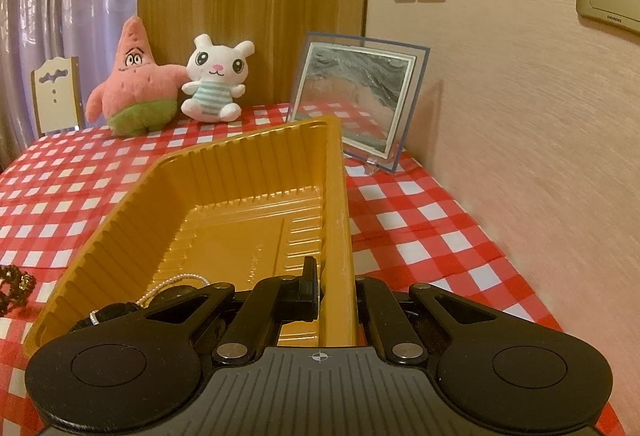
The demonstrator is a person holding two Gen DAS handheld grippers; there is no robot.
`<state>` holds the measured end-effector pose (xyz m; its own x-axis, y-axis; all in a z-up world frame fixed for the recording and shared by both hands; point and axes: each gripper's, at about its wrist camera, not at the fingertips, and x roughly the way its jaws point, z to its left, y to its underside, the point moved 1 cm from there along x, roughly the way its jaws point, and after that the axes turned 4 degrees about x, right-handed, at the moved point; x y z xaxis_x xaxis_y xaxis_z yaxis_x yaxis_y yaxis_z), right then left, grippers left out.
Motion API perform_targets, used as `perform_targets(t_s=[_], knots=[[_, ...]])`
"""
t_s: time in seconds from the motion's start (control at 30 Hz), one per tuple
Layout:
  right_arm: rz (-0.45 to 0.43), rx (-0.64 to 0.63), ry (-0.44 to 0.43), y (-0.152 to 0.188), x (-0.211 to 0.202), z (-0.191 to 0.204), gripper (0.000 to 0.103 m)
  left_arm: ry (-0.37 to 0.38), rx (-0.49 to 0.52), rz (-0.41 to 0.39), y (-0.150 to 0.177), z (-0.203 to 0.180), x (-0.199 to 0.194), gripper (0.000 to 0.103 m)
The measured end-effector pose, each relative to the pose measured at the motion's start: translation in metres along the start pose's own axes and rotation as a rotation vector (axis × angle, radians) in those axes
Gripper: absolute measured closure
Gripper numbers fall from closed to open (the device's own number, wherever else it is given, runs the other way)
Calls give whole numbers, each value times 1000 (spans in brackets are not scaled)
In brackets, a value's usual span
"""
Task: Organize jewelry
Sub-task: 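Lift the brown bead strand into the tray and open the left tool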
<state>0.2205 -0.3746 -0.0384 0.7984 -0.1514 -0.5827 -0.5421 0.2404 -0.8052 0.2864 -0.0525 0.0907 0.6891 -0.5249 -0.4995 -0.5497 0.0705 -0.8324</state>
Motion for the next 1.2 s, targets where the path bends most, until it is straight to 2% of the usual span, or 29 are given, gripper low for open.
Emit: perform_targets(t_s=[0.2, 0.43, 0.57, 0.7, 0.93, 1.07, 1.2], knots=[[-1, 1, -1, 0, 0, 1, 100, 90, 49, -37, -19, -35, 5, 97], [-2, 1, -1, -1, 0, 2, 100, 249, 92, -104, -41, -81, 12, 97], [-2, 5, -2, -3, 0, 4, 100, 333, 91, -80, -41, -101, 32, 97], [-5, 6, -4, -4, 0, 7, 100, 401, 68, -7, -30, -115, 63, 97], [-4, 10, -6, -3, -1, 7, 99, 413, 25, 175, 13, -121, 132, 97], [-1, 13, -8, -2, -2, 7, 99, 365, 36, 271, 37, -120, 161, 97], [6, 22, -10, -1, -1, 6, 99, 265, 51, 308, 55, -114, 175, 93]])
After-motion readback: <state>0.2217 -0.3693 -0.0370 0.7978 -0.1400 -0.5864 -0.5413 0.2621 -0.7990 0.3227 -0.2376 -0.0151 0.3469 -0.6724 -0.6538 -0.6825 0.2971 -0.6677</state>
